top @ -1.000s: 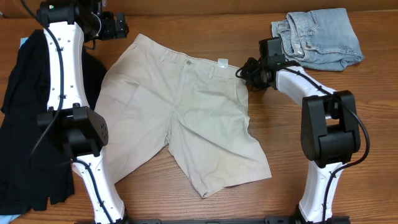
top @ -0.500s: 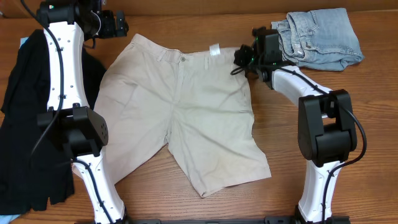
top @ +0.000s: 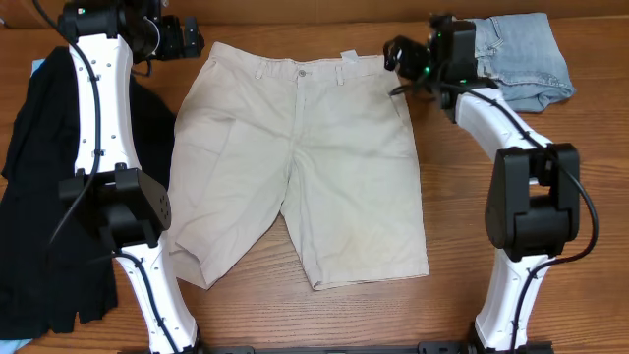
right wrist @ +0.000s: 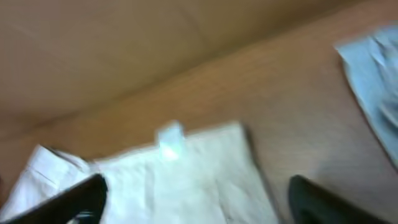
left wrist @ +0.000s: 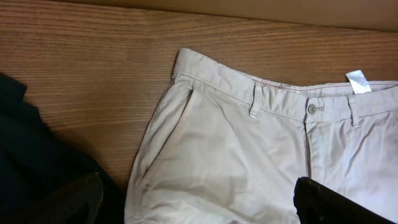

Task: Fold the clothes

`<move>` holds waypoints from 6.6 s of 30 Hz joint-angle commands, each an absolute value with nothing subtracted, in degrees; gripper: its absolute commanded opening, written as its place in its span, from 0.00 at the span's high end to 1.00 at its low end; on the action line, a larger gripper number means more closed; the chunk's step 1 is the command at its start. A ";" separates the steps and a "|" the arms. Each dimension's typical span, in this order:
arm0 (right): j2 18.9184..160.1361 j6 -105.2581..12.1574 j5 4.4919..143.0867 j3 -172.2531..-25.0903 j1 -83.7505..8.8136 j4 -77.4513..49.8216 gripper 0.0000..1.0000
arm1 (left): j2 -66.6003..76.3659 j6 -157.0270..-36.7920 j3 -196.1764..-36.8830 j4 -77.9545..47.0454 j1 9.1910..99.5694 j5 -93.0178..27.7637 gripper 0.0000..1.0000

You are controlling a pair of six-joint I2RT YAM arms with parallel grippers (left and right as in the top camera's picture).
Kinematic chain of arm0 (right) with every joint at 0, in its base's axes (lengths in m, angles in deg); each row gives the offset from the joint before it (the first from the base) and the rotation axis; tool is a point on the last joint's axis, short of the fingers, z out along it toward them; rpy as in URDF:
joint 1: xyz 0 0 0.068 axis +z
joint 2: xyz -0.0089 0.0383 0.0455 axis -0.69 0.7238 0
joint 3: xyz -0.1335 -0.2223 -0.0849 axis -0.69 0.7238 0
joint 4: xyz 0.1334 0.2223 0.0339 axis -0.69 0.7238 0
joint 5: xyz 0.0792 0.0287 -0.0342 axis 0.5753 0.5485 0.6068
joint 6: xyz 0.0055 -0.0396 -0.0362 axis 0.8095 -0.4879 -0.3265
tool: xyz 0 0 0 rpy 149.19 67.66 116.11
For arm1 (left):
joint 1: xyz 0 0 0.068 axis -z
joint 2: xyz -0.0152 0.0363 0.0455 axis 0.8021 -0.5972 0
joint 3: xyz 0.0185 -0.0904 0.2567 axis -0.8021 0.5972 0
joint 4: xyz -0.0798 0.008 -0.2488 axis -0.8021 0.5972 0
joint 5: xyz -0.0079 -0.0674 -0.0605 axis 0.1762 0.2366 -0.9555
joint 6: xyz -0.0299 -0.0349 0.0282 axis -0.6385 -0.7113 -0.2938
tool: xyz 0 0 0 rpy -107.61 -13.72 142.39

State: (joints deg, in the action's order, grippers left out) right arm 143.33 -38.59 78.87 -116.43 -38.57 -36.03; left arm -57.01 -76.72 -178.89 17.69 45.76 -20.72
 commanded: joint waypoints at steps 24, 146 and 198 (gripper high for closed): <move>129.62 -35.32 80.42 -97.33 -24.02 12.75 0.32 | -57.29 -75.83 -178.87 19.51 46.02 -21.09 0.00; 122.52 -18.40 68.49 -75.27 -32.65 -1.70 0.39 | -70.38 -57.88 -192.40 19.18 71.53 -9.96 0.01; 118.08 -33.96 71.85 -92.76 -53.33 2.41 0.13 | -85.40 -70.67 -192.29 4.14 68.71 0.31 0.96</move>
State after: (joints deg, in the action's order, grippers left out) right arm 119.77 -33.48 72.73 -91.14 -53.35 2.20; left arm -84.79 -63.94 -191.91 4.49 71.70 -6.53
